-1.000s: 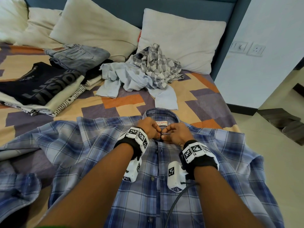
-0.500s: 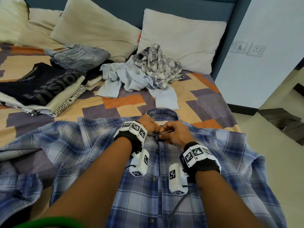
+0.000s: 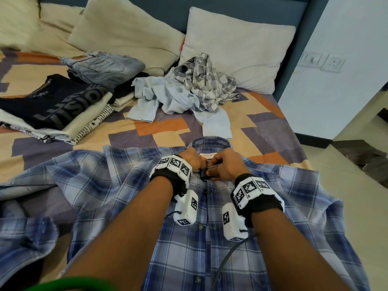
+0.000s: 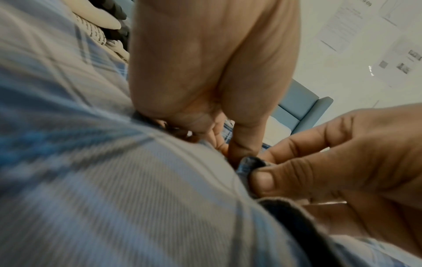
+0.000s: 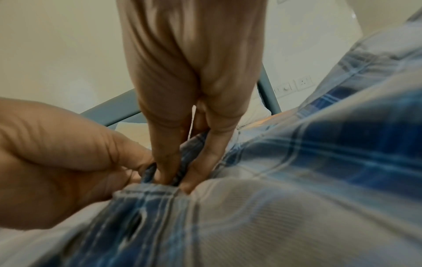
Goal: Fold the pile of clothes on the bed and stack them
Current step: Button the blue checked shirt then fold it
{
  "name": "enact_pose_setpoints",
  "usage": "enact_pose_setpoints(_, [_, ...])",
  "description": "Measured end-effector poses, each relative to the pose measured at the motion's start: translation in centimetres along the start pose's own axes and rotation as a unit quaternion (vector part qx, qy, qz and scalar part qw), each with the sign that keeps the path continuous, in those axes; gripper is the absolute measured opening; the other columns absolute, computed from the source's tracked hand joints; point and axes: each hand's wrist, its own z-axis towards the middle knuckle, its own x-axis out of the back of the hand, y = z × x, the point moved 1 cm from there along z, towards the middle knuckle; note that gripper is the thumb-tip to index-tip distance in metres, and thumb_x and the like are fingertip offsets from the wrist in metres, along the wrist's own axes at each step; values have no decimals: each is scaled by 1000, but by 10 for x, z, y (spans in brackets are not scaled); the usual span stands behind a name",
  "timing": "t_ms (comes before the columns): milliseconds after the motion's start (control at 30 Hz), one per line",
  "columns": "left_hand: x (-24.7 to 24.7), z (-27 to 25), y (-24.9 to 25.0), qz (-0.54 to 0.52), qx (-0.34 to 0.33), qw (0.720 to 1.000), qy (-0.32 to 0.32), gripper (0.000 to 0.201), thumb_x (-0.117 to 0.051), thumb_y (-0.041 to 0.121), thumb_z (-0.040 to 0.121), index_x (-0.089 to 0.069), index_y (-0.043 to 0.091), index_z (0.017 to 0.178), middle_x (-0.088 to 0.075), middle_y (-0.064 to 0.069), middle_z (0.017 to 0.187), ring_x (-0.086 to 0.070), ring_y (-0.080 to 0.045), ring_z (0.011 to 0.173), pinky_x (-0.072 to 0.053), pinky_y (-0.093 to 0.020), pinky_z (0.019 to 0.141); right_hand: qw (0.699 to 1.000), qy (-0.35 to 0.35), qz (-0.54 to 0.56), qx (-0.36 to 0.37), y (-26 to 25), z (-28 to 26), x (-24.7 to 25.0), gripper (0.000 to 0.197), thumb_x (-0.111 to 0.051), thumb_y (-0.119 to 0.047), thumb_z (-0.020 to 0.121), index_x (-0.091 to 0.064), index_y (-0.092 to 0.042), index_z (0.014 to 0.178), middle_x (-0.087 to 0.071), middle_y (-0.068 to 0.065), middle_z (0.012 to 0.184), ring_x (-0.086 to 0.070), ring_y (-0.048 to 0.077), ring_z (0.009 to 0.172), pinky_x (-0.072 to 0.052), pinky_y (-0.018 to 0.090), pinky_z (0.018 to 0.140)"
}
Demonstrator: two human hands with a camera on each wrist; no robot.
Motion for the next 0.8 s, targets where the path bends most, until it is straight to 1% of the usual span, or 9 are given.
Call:
enact_pose_setpoints(167, [0, 4, -5, -23, 2, 1000, -5, 44, -63, 28, 89, -63, -9, 111, -68, -17, 113, -63, -32, 108, -51, -38, 93, 999, 4, 48, -9, 1, -1, -1, 17, -73, 15, 77, -64, 1, 71, -66, 21, 86, -64, 22, 63, -59, 26, 52])
enact_pose_setpoints(300, [0, 5, -9, -20, -3, 999, -28, 44, -60, 28, 92, -61, -9, 115, -66, -17, 120, -61, -31, 111, -49, -36, 94, 1000, 13, -11, 6, 3, 6, -4, 9, -68, 11, 82, -66, 3, 77, -69, 23, 87, -70, 31, 71, -61, 31, 57])
enact_pose_setpoints(367, [1, 1, -9, -25, -19, 998, -47, 32, -62, 26, 91, -66, 3, 114, -57, -20, 133, -60, -29, 112, -47, -29, 89, 1000, 8, -29, 10, 4, 8, -5, 10, -67, 9, 82, -66, 1, 77, -69, 24, 89, -72, 32, 76, -62, 36, 61])
enact_pose_setpoints(400, [1, -1, -9, -30, -25, 998, -56, 18, -65, 26, 89, -72, 15, 102, -49, -21, 141, -60, -27, 112, -47, -28, 90, 1000, 7, -28, 9, 5, 8, -6, 13, -67, 9, 83, -65, -1, 75, -69, 24, 90, -72, 32, 77, -62, 37, 62])
enact_pose_setpoints(467, [2, -2, -12, -46, -30, 996, -65, 5, -70, 26, 84, -72, 30, 81, -40, -18, 149, -58, -24, 115, -46, -34, 100, 1000, 6, -17, 4, 6, 7, -5, 12, -68, 9, 83, -64, 0, 76, -68, 24, 91, -72, 34, 80, -62, 37, 63])
enact_pose_setpoints(500, [1, 0, -14, -56, -32, 996, -65, 7, -72, 25, 83, -71, 32, 81, -41, -16, 149, -58, -24, 117, -45, -35, 102, 1000, 3, -4, 1, 7, 6, -5, 9, -68, 9, 83, -64, 2, 79, -68, 25, 91, -72, 35, 81, -62, 38, 65])
enact_pose_setpoints(633, [-2, 4, -13, -127, -33, 991, -35, 27, -71, 14, 84, -72, 10, 111, -54, -9, 139, -60, -21, 111, -47, -28, 97, 1000, -6, 24, 10, 11, 4, -2, 14, -67, 10, 84, -62, 1, 74, -67, 28, 87, -71, 41, 83, -61, 48, 74])
enact_pose_setpoints(733, [-3, 2, -10, -158, -6, 987, -31, 38, -69, 8, 84, -63, -4, 120, -69, -8, 104, -63, -19, 95, -50, -35, 97, 1000, 4, 28, 15, 14, 3, -2, 19, -68, 10, 81, -64, -5, 69, -67, 20, 75, -71, 34, 71, -62, 47, 72])
enact_pose_setpoints(800, [-1, 1, -9, -163, 5, 986, -26, 45, -71, 10, 82, -60, -6, 123, -71, -14, 103, -65, -23, 98, -51, -40, 98, 999, 17, 36, 3, 13, 3, -3, 21, -71, 10, 80, -64, -5, 67, -65, 15, 69, -68, 28, 63, -62, 43, 69])
